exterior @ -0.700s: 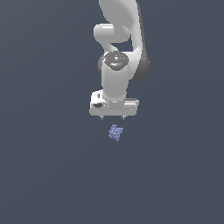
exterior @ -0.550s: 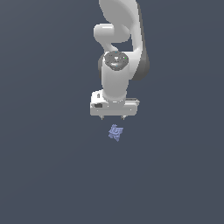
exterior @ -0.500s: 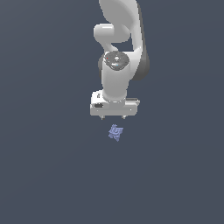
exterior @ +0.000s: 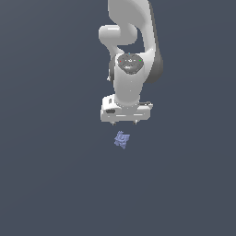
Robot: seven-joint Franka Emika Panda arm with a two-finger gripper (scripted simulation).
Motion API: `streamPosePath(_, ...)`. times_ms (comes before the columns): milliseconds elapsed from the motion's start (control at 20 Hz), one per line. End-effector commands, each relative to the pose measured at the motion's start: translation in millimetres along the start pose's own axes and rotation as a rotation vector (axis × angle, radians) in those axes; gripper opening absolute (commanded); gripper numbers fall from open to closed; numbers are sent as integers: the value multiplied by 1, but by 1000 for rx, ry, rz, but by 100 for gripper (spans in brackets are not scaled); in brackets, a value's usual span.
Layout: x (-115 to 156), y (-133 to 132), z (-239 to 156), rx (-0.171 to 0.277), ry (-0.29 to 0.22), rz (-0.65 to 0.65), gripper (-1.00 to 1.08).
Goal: Pick up the object and move it to a goal position.
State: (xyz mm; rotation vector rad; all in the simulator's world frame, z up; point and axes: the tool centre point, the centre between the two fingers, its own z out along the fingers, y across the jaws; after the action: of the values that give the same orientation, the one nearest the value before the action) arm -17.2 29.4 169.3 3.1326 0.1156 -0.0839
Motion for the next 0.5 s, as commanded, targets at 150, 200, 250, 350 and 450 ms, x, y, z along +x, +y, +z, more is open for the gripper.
streamPosePath(150,0,1,0,0,0,2,100)
streamPosePath(200,0,0,1,1,0,5,100)
streamPosePath(250,0,0,2,1,0,11,100)
streamPosePath(350,1,1,4,2,2,26,100)
streamPosePath(450,2,1,7,3,4,47,100)
